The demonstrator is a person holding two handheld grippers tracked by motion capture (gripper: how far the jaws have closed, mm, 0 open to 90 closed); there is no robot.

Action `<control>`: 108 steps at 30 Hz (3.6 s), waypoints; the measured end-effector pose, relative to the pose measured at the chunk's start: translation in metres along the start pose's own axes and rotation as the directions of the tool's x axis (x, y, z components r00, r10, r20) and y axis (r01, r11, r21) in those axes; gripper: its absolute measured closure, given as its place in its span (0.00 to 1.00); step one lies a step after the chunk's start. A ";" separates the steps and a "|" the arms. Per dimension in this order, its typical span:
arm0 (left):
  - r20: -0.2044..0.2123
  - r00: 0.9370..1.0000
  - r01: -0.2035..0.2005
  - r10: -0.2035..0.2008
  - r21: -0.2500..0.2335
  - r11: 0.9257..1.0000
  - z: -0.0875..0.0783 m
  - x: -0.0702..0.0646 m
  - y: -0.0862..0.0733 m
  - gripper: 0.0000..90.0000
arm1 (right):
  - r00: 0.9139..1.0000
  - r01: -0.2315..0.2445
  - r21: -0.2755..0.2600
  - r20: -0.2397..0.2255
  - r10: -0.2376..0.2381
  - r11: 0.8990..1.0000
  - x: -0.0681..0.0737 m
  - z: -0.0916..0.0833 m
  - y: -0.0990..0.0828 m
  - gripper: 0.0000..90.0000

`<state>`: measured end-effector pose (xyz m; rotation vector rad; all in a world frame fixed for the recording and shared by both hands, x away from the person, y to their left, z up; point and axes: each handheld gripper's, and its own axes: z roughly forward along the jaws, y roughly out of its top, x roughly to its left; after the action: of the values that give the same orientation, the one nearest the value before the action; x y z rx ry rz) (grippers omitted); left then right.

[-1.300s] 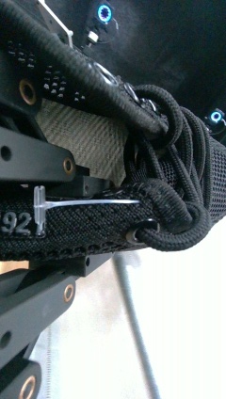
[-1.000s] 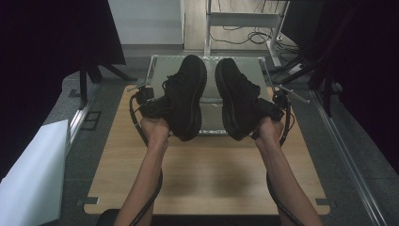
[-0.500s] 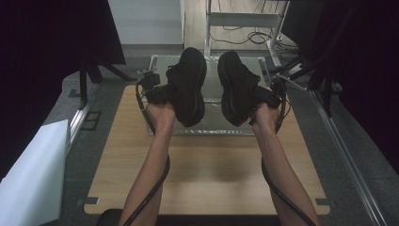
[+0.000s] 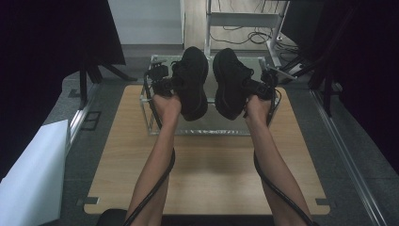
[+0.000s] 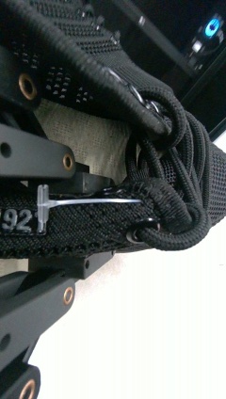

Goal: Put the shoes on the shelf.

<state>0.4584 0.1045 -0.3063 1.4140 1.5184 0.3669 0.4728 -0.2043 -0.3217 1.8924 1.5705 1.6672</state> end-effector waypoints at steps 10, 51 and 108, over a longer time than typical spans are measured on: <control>-0.037 0.998 -0.047 0.048 0.027 0.999 0.004 -0.009 0.006 0.79 | 0.993 0.095 0.022 0.075 -0.096 0.995 0.021 0.012 0.000 0.70; 0.256 0.964 -0.074 0.068 0.013 0.997 -0.053 0.040 -0.027 0.76 | 0.964 0.141 0.037 -0.233 -0.129 0.989 -0.019 -0.056 -0.009 0.74; 0.078 0.988 -0.134 0.131 0.041 0.990 0.010 0.027 -0.025 0.77 | 0.984 0.163 0.028 -0.077 -0.161 0.986 -0.031 0.006 -0.026 0.90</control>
<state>0.4563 0.1172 -0.3419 1.5533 1.3844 0.3575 0.4683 -0.2139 -0.3618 1.6845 1.7403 1.6691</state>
